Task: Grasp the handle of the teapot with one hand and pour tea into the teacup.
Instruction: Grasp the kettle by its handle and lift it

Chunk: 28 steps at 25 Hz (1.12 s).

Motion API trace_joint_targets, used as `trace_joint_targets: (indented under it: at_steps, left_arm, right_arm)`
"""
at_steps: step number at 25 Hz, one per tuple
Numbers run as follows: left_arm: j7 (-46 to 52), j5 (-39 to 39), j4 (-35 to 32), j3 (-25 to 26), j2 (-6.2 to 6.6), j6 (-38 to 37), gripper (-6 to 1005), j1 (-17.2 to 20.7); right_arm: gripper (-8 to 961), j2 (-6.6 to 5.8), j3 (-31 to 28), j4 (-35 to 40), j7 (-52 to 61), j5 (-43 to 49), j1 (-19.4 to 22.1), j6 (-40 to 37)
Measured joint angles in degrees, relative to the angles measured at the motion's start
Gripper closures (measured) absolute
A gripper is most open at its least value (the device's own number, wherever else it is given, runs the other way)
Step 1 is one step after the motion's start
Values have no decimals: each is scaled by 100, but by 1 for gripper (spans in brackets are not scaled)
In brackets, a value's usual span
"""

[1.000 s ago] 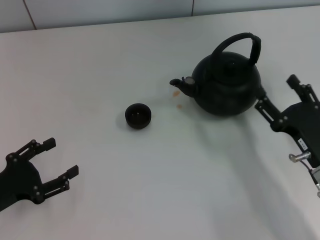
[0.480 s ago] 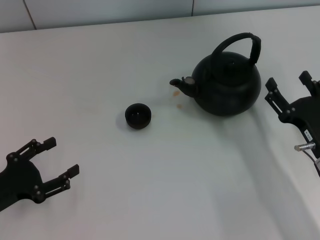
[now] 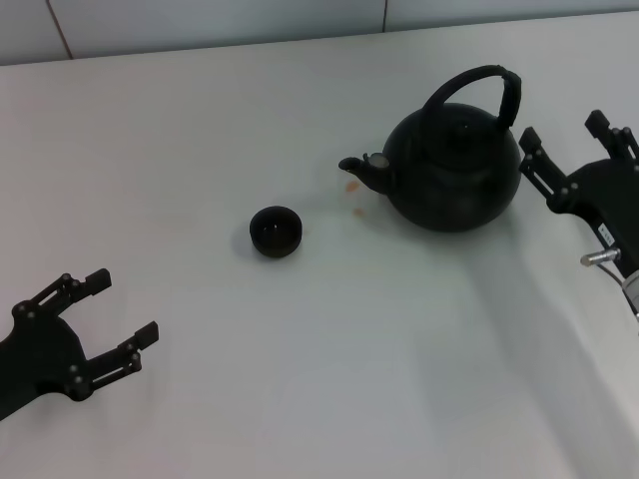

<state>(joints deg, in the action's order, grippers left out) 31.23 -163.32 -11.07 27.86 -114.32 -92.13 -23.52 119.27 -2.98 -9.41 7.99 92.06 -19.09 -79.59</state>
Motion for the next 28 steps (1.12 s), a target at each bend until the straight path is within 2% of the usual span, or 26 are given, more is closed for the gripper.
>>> trace_joint_targets:
  at_steps: [13,28]
  left_arm:
    - [-26,66,0,0,-106,73,139,-8]
    - [-29,142,17,0,-120,174,139,-92]
  right_arm:
    - [121,-9,7,450,372,16,-532,672]
    - [120,-9,-1,517,432,-5,-887,1139]
